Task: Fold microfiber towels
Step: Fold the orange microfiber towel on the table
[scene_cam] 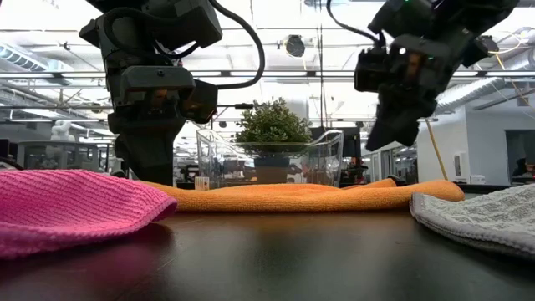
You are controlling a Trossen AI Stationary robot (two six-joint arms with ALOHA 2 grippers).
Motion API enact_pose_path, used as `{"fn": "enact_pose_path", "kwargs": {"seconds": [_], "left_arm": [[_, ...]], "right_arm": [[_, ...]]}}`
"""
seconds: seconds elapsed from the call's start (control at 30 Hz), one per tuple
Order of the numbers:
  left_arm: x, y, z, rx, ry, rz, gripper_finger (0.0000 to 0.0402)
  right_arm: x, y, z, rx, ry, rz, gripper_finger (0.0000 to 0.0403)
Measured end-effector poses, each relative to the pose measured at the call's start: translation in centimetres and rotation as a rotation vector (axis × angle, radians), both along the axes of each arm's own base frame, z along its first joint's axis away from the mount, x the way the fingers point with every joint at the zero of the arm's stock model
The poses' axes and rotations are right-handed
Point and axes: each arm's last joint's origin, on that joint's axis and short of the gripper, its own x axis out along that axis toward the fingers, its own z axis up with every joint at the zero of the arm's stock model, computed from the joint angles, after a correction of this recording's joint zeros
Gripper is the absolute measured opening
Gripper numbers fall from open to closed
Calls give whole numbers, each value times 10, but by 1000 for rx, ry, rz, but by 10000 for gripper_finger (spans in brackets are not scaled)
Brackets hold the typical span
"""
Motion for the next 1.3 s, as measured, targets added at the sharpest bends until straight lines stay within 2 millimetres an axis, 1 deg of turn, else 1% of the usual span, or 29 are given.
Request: {"fn": "enact_pose_path", "kwargs": {"seconds": [0.13,0.43,0.6,0.67,0.73,0.9,1.0,1.1,1.3], "left_arm": [[0,0,0,0,-1,0,88],[0,0,0,0,-4,-1,88],[0,0,0,0,-3,-1,88],[0,0,0,0,-4,-3,88],[0,0,0,2,-2,-7,88],[0,0,0,2,-2,-7,88],[0,0,0,2,-1,-7,88],[0,0,0,2,-2,-7,88],[0,0,0,7,-3,-22,88]], "right_arm": [[0,14,-5,20,31,14,0],[3,31,-32,68,171,3,0],[-6,36,-38,99,295,4,0],[-13,36,-35,141,346,-5,0],[-16,36,-28,198,343,-6,0],[-18,42,5,295,153,30,0],[-20,50,19,318,61,75,0],[-24,63,20,340,81,108,0],[-33,95,7,395,216,176,0]]}}
